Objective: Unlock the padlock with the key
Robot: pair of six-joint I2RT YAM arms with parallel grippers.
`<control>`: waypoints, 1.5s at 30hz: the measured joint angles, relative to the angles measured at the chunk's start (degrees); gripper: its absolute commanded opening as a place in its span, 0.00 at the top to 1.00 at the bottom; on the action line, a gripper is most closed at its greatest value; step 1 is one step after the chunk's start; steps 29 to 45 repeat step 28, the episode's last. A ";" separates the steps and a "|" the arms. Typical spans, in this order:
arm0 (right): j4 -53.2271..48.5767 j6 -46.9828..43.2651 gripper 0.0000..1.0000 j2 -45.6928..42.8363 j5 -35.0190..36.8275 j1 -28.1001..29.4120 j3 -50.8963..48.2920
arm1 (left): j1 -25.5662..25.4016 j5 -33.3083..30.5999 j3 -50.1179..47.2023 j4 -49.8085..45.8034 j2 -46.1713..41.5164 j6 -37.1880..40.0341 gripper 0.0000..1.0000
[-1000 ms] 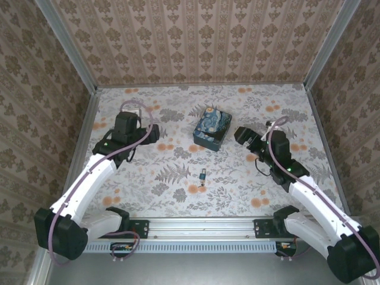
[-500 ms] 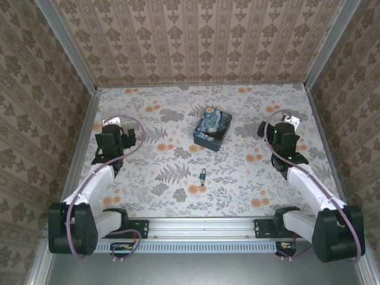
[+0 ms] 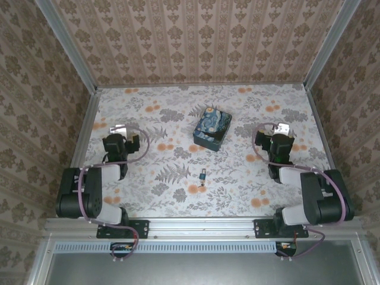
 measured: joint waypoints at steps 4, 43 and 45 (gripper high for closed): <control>7.98 -1.75 0.00 6.08 -4.28 -0.50 -4.00 | 0.11 1.29 -0.63 5.22 3.67 0.61 0.00; 3.23 -4.72 0.01 6.05 -13.11 -1.38 3.21 | 1.33 4.48 -0.52 6.60 4.26 0.70 0.00; 3.23 -4.72 0.01 6.05 -13.11 -1.38 3.21 | 1.33 4.48 -0.52 6.60 4.26 0.70 0.00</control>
